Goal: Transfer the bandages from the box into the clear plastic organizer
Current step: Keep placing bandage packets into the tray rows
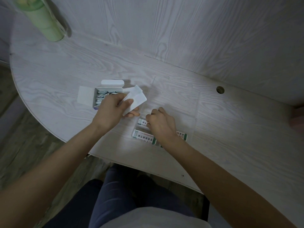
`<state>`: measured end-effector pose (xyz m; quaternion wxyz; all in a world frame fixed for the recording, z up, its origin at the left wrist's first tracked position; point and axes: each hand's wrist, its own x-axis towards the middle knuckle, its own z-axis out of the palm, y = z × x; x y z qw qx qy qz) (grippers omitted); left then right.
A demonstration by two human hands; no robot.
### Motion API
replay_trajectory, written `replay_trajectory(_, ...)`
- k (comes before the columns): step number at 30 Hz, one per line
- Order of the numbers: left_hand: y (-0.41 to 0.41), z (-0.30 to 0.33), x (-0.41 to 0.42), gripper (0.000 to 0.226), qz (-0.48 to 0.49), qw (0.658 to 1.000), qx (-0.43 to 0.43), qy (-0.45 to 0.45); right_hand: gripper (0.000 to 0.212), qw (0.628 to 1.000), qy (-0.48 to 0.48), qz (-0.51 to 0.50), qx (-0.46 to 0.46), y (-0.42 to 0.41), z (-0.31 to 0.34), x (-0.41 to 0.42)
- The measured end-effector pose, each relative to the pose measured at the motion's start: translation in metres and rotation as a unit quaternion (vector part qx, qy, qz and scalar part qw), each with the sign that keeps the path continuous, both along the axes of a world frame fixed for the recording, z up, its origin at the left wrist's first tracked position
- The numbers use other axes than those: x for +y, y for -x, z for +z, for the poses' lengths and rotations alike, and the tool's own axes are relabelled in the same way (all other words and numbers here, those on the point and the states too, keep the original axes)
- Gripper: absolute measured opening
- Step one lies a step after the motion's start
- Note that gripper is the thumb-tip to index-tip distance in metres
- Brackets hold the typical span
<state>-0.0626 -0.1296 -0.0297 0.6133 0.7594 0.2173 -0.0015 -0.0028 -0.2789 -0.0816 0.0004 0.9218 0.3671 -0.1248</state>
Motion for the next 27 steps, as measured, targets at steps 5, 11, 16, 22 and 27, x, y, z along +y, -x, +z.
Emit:
replay_trajectory(5, 0.000, 0.000, 0.002, 0.016, -0.008, 1.000, 0.007, -0.002, 0.017, 0.994, -0.070, -0.055, 0.071, -0.006, 0.000, -0.005)
replay_trajectory(11, 0.000, 0.002, -0.001, 0.009, -0.003, 1.000, 0.016, -0.021, 0.010, 0.736, -0.451, -0.273, 0.424, -0.020, 0.042, -0.002)
replay_trajectory(16, -0.002, 0.009, -0.010, 0.011, 0.029, 0.998, 0.007, 0.051, 0.008, 0.712, -0.473, -0.262, 0.449, -0.024, 0.050, 0.001)
replay_trajectory(22, -0.001, 0.009, -0.010, 0.019, 0.024, 0.994, 0.011, 0.102, 0.011, 0.718, -0.476, -0.277, 0.426, -0.024, 0.047, -0.001)
replay_trajectory(27, -0.003, 0.010, -0.008, 0.019, 0.018, 0.996, 0.009, 0.086, 0.006, 0.640, -0.525, -0.314, 0.465, -0.025, 0.046, -0.005)
